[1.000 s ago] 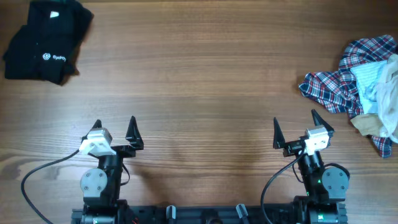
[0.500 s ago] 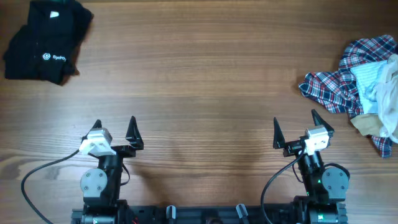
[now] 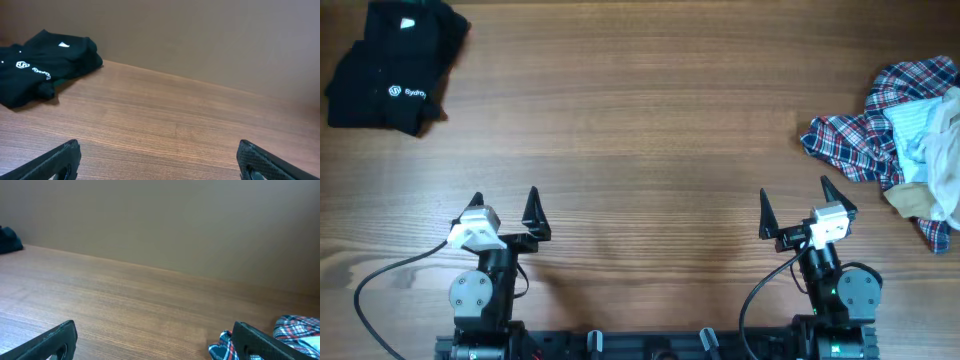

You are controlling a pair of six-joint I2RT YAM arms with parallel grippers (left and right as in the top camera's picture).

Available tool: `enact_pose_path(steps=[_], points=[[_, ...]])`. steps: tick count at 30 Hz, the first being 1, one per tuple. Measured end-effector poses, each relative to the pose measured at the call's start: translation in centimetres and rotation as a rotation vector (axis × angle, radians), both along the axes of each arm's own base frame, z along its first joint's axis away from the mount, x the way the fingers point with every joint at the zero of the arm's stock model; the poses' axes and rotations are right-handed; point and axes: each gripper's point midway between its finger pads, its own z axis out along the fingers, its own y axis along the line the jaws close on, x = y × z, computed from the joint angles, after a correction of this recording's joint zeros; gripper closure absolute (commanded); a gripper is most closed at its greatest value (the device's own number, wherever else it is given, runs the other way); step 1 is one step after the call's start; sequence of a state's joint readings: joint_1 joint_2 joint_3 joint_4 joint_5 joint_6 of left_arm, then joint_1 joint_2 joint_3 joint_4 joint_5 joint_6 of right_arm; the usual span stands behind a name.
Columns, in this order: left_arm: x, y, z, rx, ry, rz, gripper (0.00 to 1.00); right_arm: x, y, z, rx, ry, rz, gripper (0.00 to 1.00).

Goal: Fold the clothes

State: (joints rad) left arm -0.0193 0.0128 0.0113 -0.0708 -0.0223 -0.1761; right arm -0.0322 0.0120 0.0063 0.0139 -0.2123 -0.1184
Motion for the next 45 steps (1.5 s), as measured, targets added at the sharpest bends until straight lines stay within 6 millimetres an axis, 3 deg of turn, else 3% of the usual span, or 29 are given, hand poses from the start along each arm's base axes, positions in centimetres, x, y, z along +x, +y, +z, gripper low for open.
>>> enact_pose_path(steps=[30,34,41,45], points=[[0.0,0.0,0.0,0.0,0.0,0.0,0.0,0.0,0.0,0.1,0.0,-0.002,0.0,0.0],[0.0,0.0,0.0,0.0,0.0,0.0,0.0,-0.2,0.9,1.5,-0.004,-0.062,0.054,0.0],[0.0,0.0,0.0,0.0,0.0,0.0,0.0,-2.6,4.2,7.3,-0.058,-0.324,0.252,0.0],[0.0,0.0,0.0,0.0,0.001,0.0,0.0,-3.8,5.9,7.9,-0.088,-0.37,0.362,0.0]])
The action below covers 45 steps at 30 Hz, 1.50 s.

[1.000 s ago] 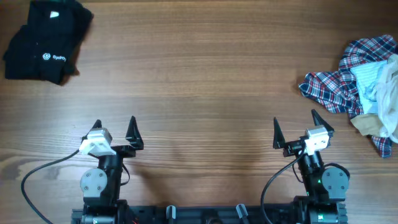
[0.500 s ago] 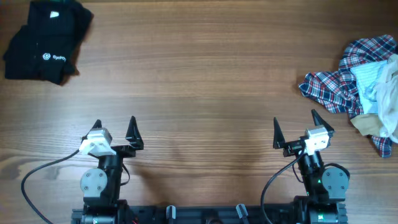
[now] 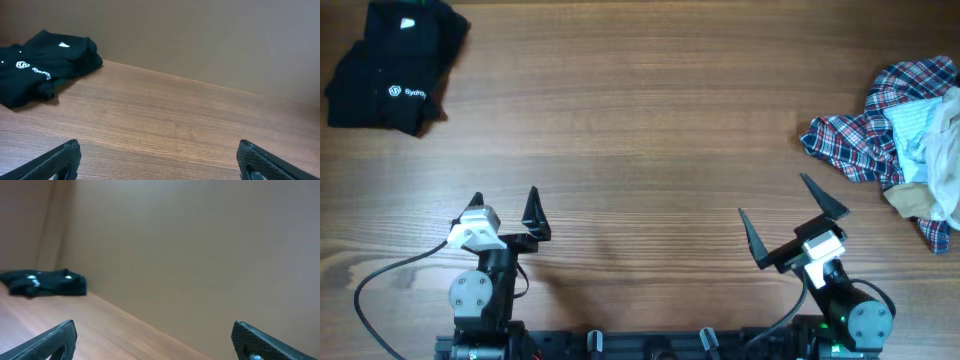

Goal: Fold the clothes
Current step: 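Reach the right gripper to the clothes pile at right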

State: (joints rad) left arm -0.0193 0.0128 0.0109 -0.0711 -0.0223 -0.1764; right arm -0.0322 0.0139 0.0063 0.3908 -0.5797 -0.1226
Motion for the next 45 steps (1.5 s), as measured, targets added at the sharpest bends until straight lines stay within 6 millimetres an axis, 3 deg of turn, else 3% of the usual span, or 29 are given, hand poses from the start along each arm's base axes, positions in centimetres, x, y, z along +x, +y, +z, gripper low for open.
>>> enact_pose_path(steps=[6,11,15,19,23,26,30,34,41,45], points=[[0.0,0.0,0.0,0.0,0.0,0.0,0.0,-0.7,0.5,1.0,0.013,-0.033,0.041,0.0],[0.0,0.0,0.0,0.0,0.0,0.0,0.0,-0.4,-0.6,5.2,0.024,-0.041,-0.036,0.0],[0.0,0.0,0.0,0.0,0.0,0.0,0.0,3.0,-3.2,7.4,0.046,0.109,-0.199,0.0],[0.0,0.0,0.0,0.0,-0.001,0.0,0.0,8.1,-7.2,8.5,0.064,0.311,-0.425,0.0],[0.0,0.0,0.0,0.0,-0.001,0.0,0.0,11.7,-11.0,7.9,0.05,0.498,-0.579,0.0],[0.0,0.0,0.0,0.0,-0.001,0.0,0.0,14.0,-15.5,6.9,0.055,0.652,-0.702,0.0],[0.0,0.0,0.0,0.0,-0.001,0.0,0.0,14.9,-23.3,5.8,0.138,0.821,-0.815,0.0],[0.0,0.0,0.0,0.0,-0.001,0.0,0.0,14.0,-28.3,4.5,0.221,0.863,-0.865,0.0],[0.0,0.0,0.0,0.0,-0.001,0.001,0.0,14.5,-29.7,2.2,0.244,0.922,-0.878,0.0],[0.0,0.1,0.0,0.001,-0.001,0.003,0.0,14.3,-33.2,-1.8,0.292,1.031,-1.048,0.0]])
